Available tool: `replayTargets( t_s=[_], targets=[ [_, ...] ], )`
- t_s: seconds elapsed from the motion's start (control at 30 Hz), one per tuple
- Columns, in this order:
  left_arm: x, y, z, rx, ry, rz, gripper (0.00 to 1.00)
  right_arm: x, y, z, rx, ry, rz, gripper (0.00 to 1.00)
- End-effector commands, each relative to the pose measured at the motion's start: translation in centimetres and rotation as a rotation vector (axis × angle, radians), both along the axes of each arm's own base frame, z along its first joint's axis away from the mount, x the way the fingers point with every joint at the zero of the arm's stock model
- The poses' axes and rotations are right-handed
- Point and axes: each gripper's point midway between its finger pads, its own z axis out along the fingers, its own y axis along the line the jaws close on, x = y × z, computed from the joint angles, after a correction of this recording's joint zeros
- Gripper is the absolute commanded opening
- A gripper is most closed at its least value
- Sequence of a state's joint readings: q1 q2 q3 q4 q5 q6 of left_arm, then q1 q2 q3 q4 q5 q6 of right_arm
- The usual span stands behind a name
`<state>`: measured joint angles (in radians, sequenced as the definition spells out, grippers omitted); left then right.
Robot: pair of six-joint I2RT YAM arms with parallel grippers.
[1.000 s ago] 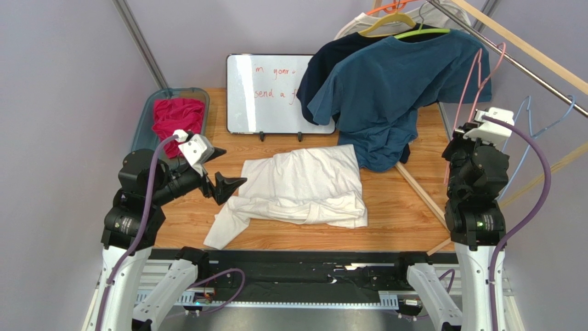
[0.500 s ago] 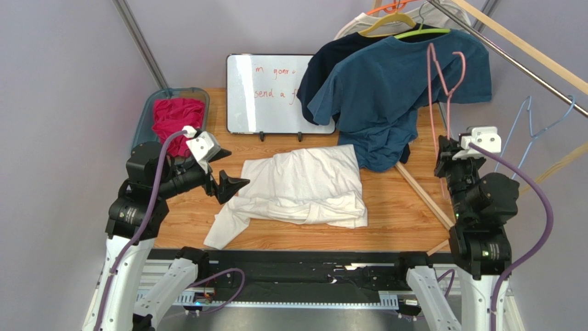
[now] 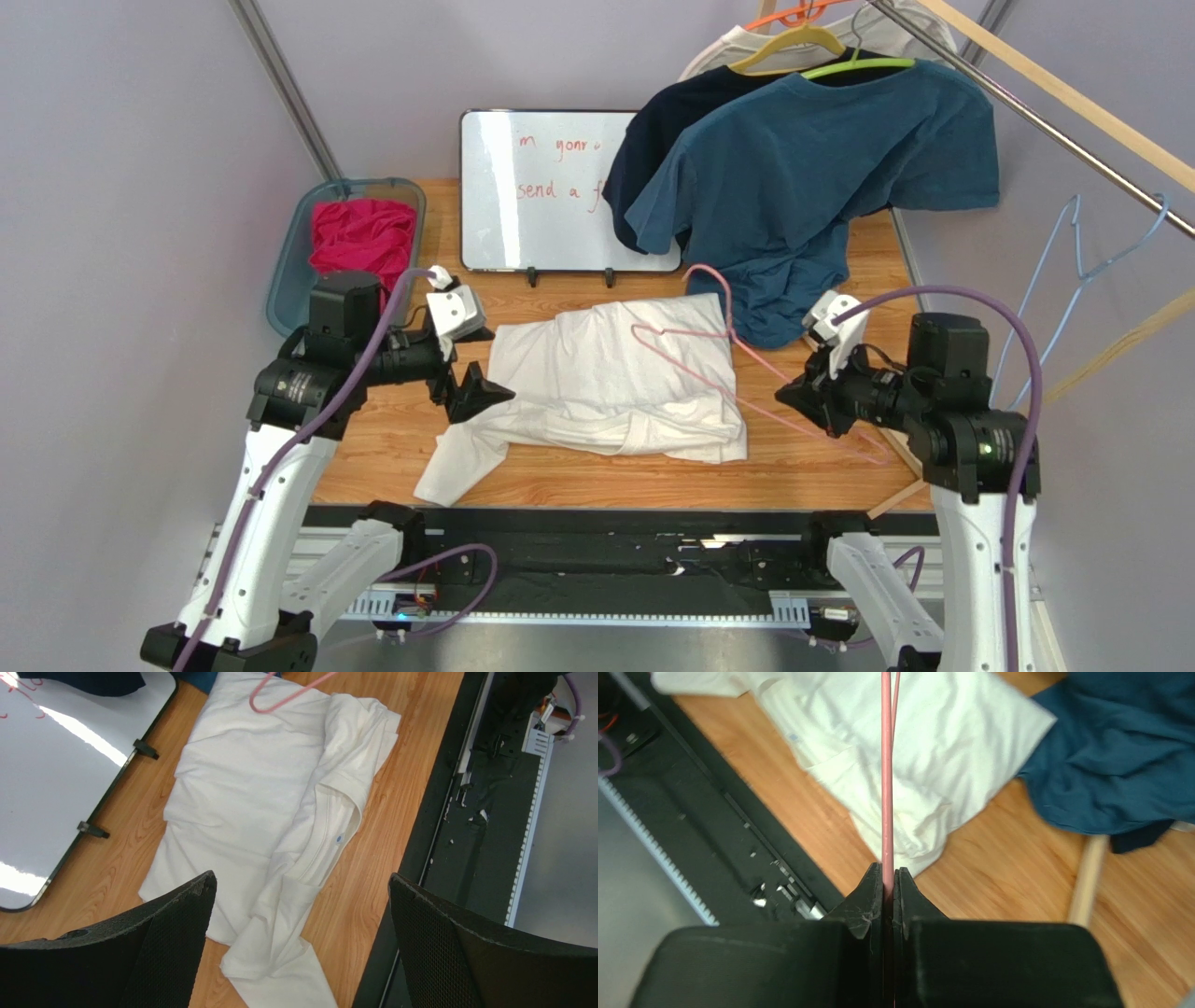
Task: Place the t-shirt on the hanger
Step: Pick up the hanger from the clothesline, then place the T-shirt on the hanger.
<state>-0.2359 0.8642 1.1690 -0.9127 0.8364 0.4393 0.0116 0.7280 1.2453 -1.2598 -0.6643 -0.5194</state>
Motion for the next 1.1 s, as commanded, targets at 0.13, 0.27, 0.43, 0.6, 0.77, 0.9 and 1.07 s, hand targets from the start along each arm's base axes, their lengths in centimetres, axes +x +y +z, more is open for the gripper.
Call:
replayTargets(
  t_s=[0.13,0.27,0.43,0.6,0.77,0.9,1.07],
  targets=[
    [-1.6,-1.1,-5.2,0.068,-0.093,-0.246,0.94,-5.0,4.0,-3.0,0.074,0.196,0.394,0.0],
    [0.3,-3.0,-4.5,0.021,-0.186,-0.266,0.95,-5.3,5.1,-4.4,0.032,0.202,0.501,0.0],
    [-0.7,-7.0,-5.4,0.006,-0.2,-0.406,0.95,-4.7,6.1,-4.3,0.029,0.13,0.562,0.0],
    [-3.5,-9.7,-7.3,-0.011,-0.088,-0.562,0.94,-4.0,7.0,-3.6,0.052,0.102,0.588,0.0],
    [-3.1,-12.1,-8.6,-0.013,-0.052,-0.541,0.88,-4.5,7.7,-3.8,0.053,0.123,0.641,0.0],
    [-3.2,-12.6,-9.2,-0.031,0.039,-0.511,0.58,-4.4,8.1,-3.2,0.079,0.122,0.644,0.02],
    [-5.1,-12.2,-9.4,-0.049,0.15,-0.539,0.18,-3.5,8.6,-3.3,0.096,0.156,0.632,0.04]
  ],
)
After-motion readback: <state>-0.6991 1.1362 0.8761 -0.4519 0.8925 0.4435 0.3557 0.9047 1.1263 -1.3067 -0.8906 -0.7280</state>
